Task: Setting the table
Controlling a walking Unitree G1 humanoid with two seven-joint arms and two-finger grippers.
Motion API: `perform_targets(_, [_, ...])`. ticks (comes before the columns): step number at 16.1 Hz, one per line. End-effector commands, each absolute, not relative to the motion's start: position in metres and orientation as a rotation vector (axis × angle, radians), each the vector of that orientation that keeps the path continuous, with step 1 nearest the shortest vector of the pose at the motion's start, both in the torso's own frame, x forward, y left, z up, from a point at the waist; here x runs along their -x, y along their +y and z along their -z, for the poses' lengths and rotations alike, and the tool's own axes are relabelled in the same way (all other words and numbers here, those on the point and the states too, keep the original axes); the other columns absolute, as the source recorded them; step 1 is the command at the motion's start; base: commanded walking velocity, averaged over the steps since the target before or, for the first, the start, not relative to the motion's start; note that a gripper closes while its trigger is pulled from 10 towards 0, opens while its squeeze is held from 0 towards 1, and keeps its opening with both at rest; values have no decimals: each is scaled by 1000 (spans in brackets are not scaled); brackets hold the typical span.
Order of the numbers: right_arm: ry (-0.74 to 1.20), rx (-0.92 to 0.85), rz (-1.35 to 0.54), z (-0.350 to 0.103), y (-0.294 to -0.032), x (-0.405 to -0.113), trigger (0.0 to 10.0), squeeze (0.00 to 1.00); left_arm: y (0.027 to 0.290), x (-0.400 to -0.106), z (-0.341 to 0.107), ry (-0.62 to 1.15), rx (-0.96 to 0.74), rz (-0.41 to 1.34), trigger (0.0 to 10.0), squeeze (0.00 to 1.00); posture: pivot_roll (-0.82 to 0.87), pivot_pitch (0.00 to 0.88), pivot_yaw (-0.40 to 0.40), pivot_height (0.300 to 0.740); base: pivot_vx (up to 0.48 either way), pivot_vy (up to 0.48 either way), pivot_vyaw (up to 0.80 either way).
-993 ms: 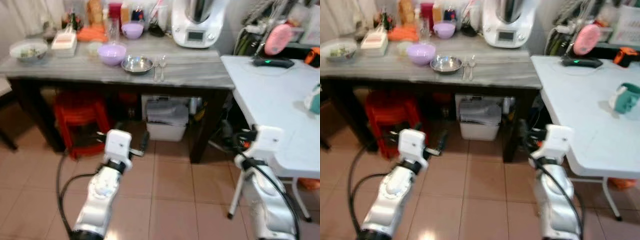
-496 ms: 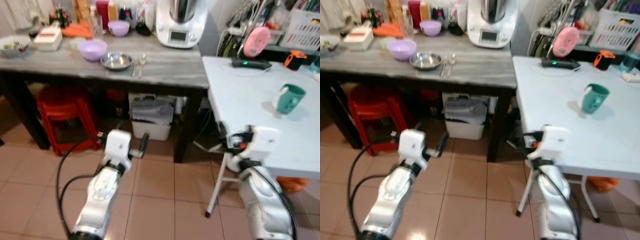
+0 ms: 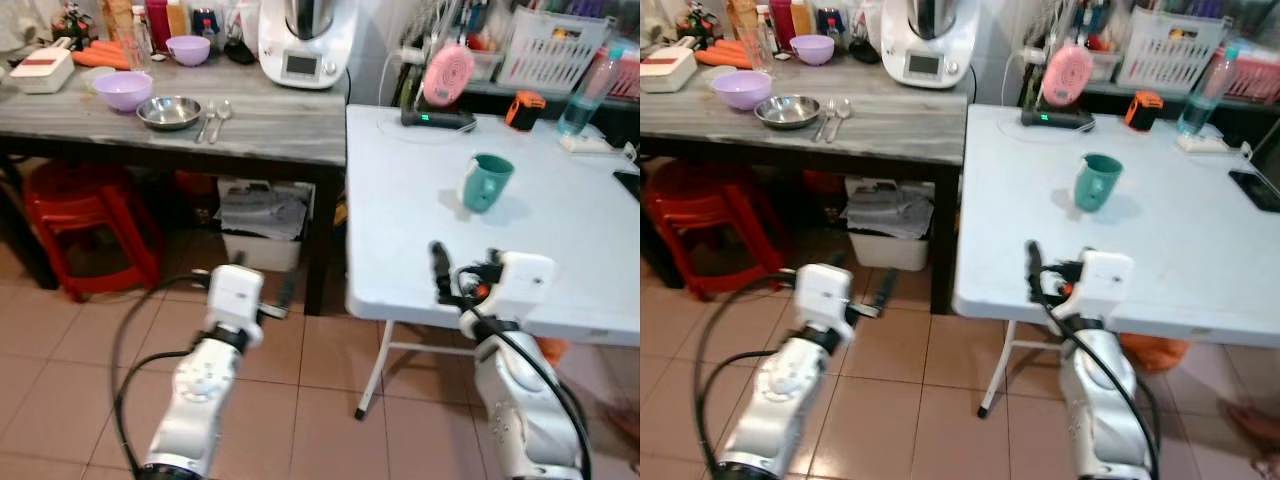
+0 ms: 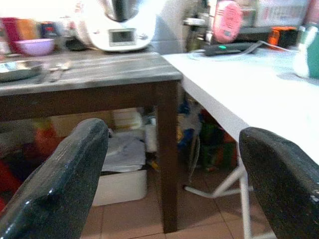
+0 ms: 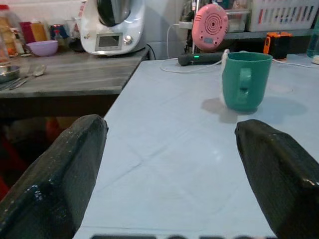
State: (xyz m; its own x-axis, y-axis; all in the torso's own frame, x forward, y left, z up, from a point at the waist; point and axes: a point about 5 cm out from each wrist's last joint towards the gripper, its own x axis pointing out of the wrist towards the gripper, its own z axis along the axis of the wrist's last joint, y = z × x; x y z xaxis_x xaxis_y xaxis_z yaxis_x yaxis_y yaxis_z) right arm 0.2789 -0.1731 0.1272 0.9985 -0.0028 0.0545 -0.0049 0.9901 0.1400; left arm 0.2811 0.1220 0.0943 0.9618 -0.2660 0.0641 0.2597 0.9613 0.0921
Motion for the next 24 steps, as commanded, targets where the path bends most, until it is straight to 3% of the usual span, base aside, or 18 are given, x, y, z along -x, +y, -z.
perform_targets(1, [-60, -130, 21, -129, -179, -279, 10000, 0, 114, -281, -98, -92, -77, 292, 10000, 0, -66, 0, -38, 740, 0, -480, 0])
perform_targets(4, [-60, -132, 24, -129, -179, -278, 10000, 0, 112, -283, -100, -93, -80, 297, 10000, 0, -66, 0, -37, 740, 0, -350, 0])
perform_targets(12, [-56, -126, 19, -128, -178, -278, 10000, 0, 109, -279, -100, -104, -31, 387, 10000, 0, -65, 0, -35, 740, 0, 0, 0])
perform_targets(24, [-56, -105, 15, -127, -177, -278, 10000, 0, 100, -276, -99, -101, 7, 446, 10000, 0, -72, 0, -30, 740, 312, 0, 0])
